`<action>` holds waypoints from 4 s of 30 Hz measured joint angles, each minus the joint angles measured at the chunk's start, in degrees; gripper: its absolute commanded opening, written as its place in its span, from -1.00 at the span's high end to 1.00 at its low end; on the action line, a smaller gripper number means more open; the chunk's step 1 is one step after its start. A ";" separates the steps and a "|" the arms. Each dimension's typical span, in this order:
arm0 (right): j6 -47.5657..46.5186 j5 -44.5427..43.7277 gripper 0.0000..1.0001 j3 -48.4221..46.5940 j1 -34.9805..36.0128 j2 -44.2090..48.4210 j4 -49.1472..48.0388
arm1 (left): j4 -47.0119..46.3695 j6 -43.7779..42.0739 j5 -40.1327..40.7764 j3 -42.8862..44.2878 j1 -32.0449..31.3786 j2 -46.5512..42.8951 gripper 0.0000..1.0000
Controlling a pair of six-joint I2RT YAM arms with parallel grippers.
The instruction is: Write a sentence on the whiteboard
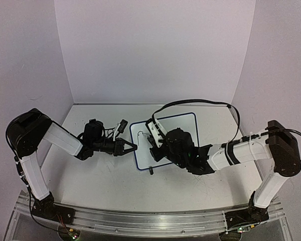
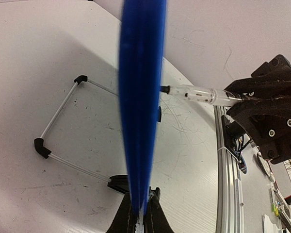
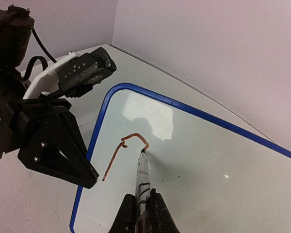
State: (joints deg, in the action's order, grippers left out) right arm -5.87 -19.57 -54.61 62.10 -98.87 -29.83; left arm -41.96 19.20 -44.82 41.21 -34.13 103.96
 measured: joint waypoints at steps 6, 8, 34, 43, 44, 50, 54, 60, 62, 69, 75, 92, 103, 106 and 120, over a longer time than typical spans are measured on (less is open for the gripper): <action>0.19 0.14 1.00 0.00 0.25 0.00 0.45 | 0.07 -0.12 0.00 0.00 0.00 -0.06 1.00; 0.30 0.25 1.00 0.00 0.33 -0.01 0.71 | 0.07 -0.19 0.00 -0.02 0.00 -0.07 1.00; 1.43 1.81 1.00 -0.04 2.42 -2.23 1.39 | 0.13 -0.26 0.00 -0.01 0.00 -0.07 1.00; 1.78 0.04 1.00 -0.04 2.61 -2.23 1.14 | 0.13 -0.24 0.02 0.00 0.00 -0.07 1.00; 1.84 -0.27 1.00 -0.04 2.63 -2.23 1.09 | 0.13 -0.24 0.02 0.00 0.00 -0.07 1.00; 2.03 -1.94 1.00 -0.04 2.84 -2.22 0.74 | 0.15 -0.24 0.02 0.00 0.00 -0.07 1.00; 2.31 -2.57 1.00 -0.04 2.89 -2.20 0.75 | 0.15 -0.24 0.04 0.00 0.00 -0.07 1.00; 2.78 -3.46 1.00 -0.02 2.89 -1.94 0.93 | 0.18 -0.24 0.05 0.02 0.00 -0.07 1.00; 2.95 -3.70 1.00 0.00 2.88 -1.79 1.09 | 0.18 -0.24 0.04 0.02 0.00 -0.07 1.00; 3.58 -4.09 1.00 0.43 2.87 -1.40 1.46 | 0.17 -0.24 0.03 0.02 0.00 -0.07 1.00; 4.33 -4.00 1.00 1.29 2.87 -1.03 1.62 | 0.18 -0.24 0.04 0.02 0.00 -0.07 1.00; 5.56 -3.96 1.00 2.15 3.15 -0.87 1.76 | 0.20 -0.26 0.02 0.02 0.00 -0.09 1.00; 6.75 -3.93 1.00 2.53 3.50 -0.87 2.53 | 0.23 -0.26 0.04 0.02 0.00 -0.09 1.00; 6.89 -3.96 1.00 2.67 3.60 -0.85 2.67 | 0.34 -0.29 0.04 0.02 0.00 -0.09 1.00; 7.27 -3.74 1.00 2.68 3.61 -0.44 3.29 | 0.48 -0.35 0.04 0.02 0.00 -0.20 1.00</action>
State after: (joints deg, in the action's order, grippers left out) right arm 1.40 -23.31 -51.93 65.71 -99.31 -26.54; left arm -41.47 18.85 -44.77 41.23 -34.13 103.76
